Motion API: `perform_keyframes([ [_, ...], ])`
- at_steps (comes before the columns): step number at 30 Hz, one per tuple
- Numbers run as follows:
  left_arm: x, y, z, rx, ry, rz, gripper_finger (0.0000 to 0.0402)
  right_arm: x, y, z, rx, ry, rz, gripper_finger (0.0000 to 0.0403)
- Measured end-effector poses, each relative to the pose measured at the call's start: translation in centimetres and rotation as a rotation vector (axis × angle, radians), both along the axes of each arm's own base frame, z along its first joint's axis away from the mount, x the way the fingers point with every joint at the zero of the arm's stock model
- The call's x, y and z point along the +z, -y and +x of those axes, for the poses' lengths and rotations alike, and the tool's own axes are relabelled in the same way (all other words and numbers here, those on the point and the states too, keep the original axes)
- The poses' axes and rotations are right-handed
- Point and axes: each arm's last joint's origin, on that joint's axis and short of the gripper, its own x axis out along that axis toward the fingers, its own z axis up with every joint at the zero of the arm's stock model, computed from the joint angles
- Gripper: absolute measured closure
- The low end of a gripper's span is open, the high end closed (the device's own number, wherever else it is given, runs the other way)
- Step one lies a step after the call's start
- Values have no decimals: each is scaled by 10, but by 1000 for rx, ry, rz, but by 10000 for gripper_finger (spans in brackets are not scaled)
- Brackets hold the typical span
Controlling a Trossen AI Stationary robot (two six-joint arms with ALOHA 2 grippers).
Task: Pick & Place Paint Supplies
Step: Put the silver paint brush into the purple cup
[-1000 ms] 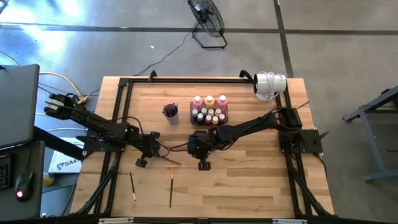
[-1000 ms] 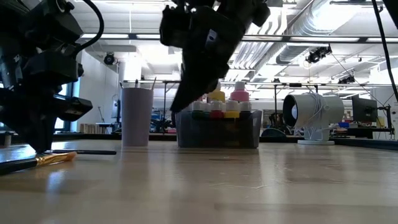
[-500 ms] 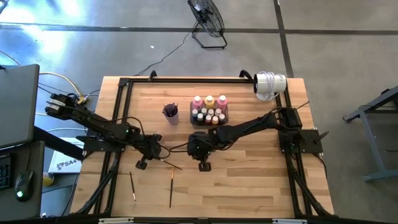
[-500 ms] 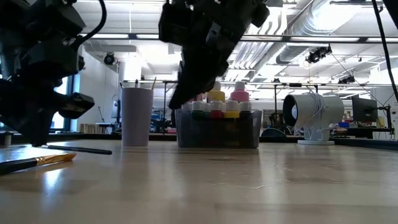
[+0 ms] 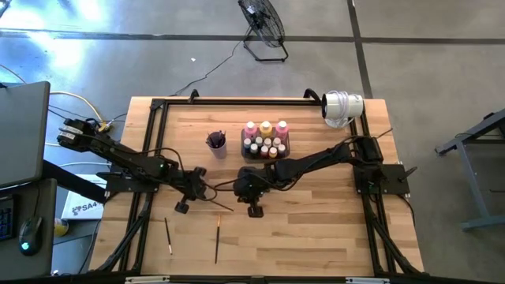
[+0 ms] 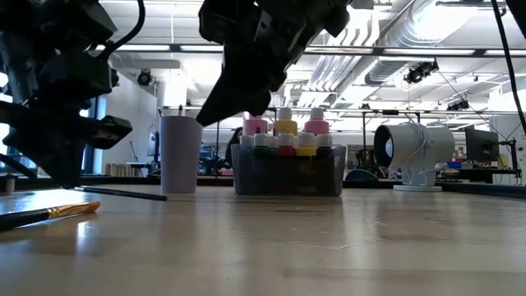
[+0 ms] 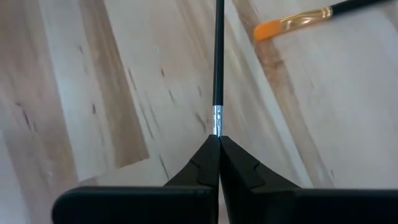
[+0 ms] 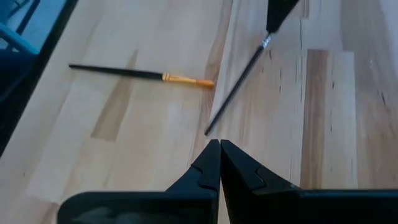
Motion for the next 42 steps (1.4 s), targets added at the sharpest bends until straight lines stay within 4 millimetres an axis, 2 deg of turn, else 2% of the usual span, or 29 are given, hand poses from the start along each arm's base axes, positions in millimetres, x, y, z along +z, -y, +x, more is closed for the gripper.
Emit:
perform_keyframes([
  [4,0,-1,0,17,8,21,401,-4,1,2,7,1,-9,400],
  [9,0,-1,1,16,17,51,401,-28,10,-4,72,1,-79,400],
  [12,1,-2,1,20,19,56,401,-43,26,-13,8,-12,-20,400],
  [16,1,-2,1,22,19,55,401,-51,37,-18,11,143,76,400],
  [21,0,-2,0,28,13,65,401,-61,36,-29,32,363,156,400],
  [25,0,-2,0,31,10,72,401,-69,38,-43,0,457,205,400],
  [30,1,-2,2,32,35,68,401,-78,36,-51,-145,413,228,401],
  [36,5,-2,6,47,90,78,401,-77,27,-50,-166,430,226,401],
  [42,4,-2,5,58,89,92,401,-79,29,-51,-231,406,231,390],
])
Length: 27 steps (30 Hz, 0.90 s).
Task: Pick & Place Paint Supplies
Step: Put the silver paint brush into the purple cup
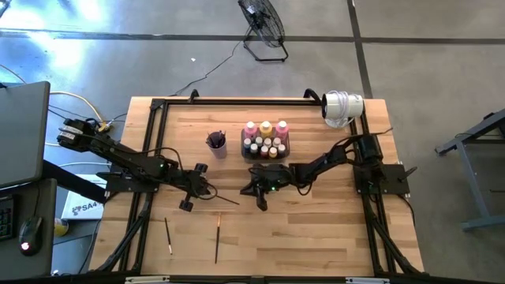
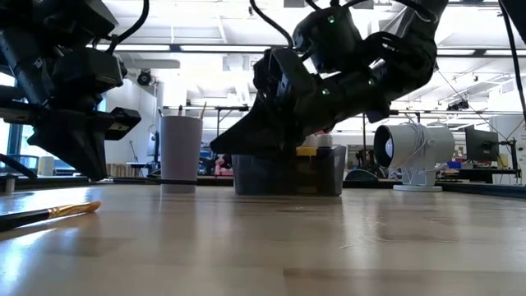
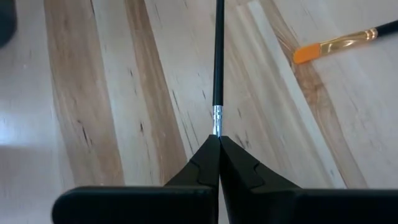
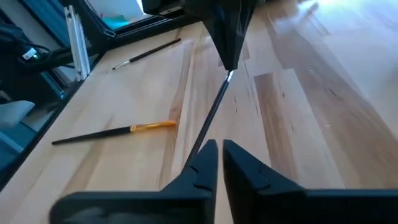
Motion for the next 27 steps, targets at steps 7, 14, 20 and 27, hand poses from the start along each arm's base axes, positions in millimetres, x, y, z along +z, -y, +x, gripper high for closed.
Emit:
perform_keyframes([
  [7,1,0,1,6,12,-8,401,-1,1,1,-43,-27,-7,302],
  [14,3,0,4,30,57,7,401,4,-1,10,-39,-95,43,235],
  [20,4,-2,4,79,70,55,401,6,-1,13,-49,-123,32,232],
  [27,4,-3,5,106,84,75,401,7,0,16,-71,-139,-40,232],
])
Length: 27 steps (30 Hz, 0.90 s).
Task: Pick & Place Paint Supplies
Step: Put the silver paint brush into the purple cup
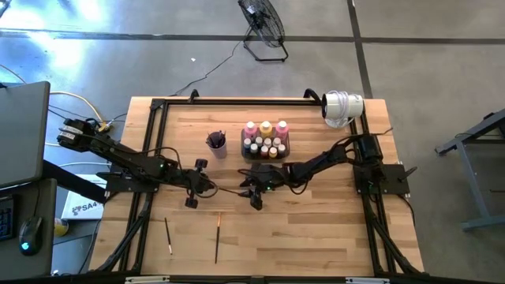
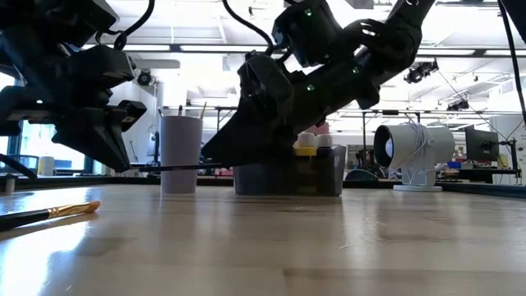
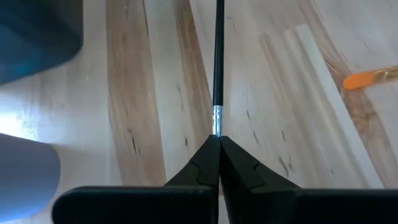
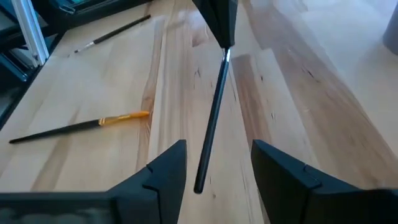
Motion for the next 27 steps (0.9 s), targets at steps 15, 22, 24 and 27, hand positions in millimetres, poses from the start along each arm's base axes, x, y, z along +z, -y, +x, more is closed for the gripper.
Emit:
perform_keyframes([
  [15,5,1,4,12,67,-3,401,-3,1,-1,15,-24,-45,233],
  [22,5,1,4,12,66,-3,401,-3,1,-1,2,-23,-54,256],
  [24,5,1,4,12,66,-3,401,-3,1,-1,2,-23,-54,274],
  [27,5,1,4,12,66,-4,401,-3,1,-1,2,-23,-54,306],
])
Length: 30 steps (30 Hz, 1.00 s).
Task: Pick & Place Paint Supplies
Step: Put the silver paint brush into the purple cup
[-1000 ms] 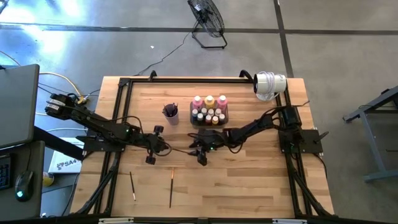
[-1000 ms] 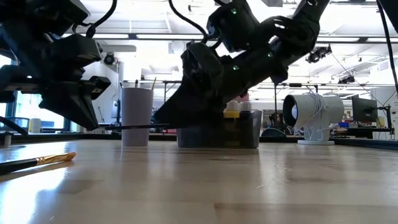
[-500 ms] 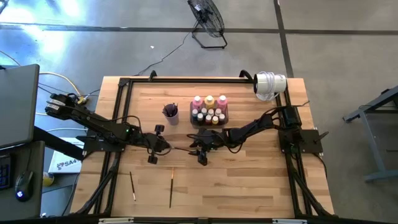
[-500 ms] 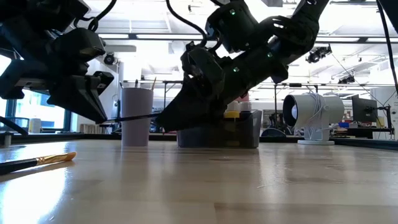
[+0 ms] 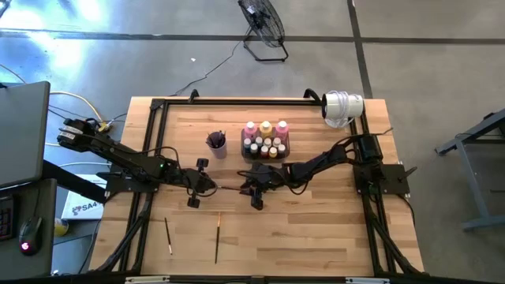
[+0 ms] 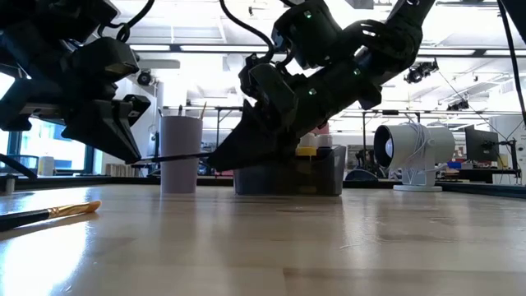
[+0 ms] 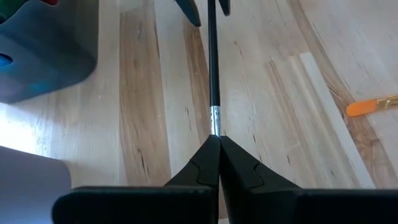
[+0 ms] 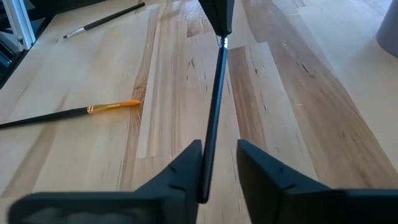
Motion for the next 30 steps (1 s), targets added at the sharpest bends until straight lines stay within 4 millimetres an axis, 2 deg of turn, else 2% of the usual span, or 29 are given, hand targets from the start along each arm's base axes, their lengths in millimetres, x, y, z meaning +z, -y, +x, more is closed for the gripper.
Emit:
perform_keyframes([
  [5,0,0,0,-11,-6,-12,401,0,0,0,0,0,0,353],
  [11,-2,0,-1,-18,-24,-15,401,0,0,0,12,1,7,391],
  [25,-2,0,-1,-5,-23,-19,401,0,0,0,20,-2,12,397],
  [30,-1,-1,-1,53,-15,-22,382,0,0,0,18,-4,9,397],
])
